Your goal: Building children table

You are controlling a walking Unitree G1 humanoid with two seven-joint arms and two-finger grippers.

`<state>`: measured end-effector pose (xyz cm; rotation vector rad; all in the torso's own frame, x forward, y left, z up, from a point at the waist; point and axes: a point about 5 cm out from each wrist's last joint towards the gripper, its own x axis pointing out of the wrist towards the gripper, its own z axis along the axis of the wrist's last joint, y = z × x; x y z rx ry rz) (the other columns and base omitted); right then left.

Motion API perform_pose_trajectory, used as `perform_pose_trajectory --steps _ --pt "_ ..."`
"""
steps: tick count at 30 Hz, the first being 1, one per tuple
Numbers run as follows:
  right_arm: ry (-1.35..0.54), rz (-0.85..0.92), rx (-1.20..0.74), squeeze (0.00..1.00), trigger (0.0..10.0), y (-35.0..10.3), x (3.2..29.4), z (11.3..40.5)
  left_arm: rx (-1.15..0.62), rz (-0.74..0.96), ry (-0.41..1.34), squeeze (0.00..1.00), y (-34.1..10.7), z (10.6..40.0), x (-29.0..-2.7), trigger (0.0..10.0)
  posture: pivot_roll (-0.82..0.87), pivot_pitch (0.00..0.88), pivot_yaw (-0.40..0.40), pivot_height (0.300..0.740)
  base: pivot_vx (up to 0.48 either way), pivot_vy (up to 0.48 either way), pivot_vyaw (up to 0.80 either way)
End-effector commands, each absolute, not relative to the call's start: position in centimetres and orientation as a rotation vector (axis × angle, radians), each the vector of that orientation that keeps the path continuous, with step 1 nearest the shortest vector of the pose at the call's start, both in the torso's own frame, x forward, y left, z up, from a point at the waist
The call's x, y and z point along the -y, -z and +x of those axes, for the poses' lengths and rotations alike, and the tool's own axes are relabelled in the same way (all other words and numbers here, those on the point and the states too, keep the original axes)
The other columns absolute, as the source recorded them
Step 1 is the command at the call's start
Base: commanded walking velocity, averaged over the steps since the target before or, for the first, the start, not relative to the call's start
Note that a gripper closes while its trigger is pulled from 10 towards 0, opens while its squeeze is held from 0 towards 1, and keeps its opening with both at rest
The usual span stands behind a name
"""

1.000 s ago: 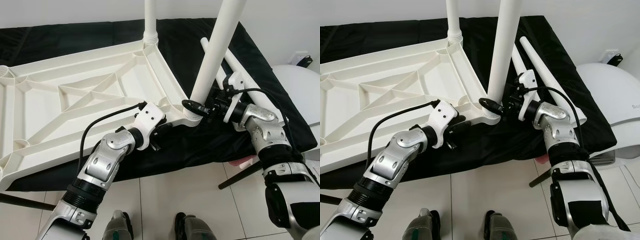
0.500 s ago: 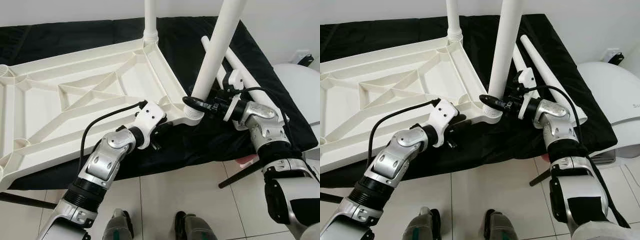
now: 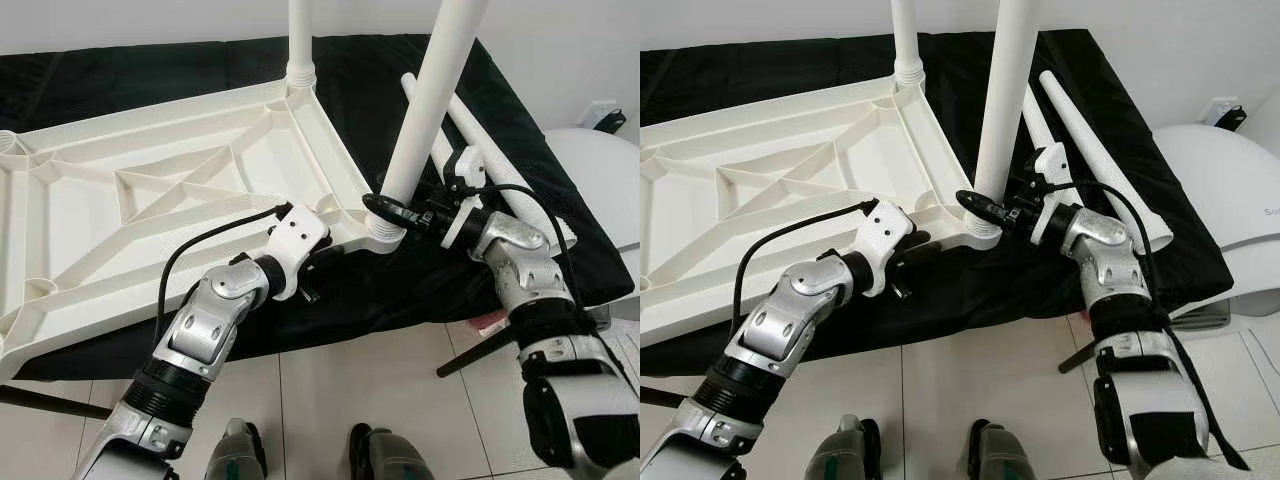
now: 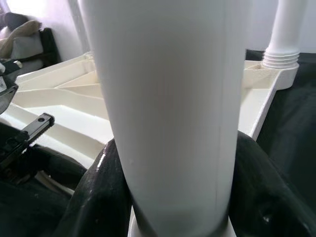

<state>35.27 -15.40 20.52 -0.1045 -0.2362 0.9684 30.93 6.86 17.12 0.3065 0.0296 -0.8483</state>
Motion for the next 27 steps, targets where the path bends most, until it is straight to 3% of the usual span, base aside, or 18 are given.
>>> perform_pose_trajectory --steps 1,21,27 --pt "-0.999 -0.044 0.245 0.0 10.0 -20.4 14.4 35.1 -0.064 0.294 0.86 0.0 -16.2 30.5 -6.4 10.0 0.05 0.182 -0.012 0.74 0.0 0.0 0.0" --pt "-0.819 0.047 0.312 0.0 10.0 -20.5 12.2 33.1 -0.091 0.281 0.804 0.0 -15.9 30.9 -6.3 10.0 0.04 0.189 -0.009 0.74 0.0 0.0 0.0" --pt "-0.673 0.038 0.341 0.0 10.0 -20.7 10.5 32.3 -0.101 0.286 0.788 0.0 -16.0 31.1 -6.1 10.0 0.04 0.202 -0.01 0.74 0.0 0.0 0.0"
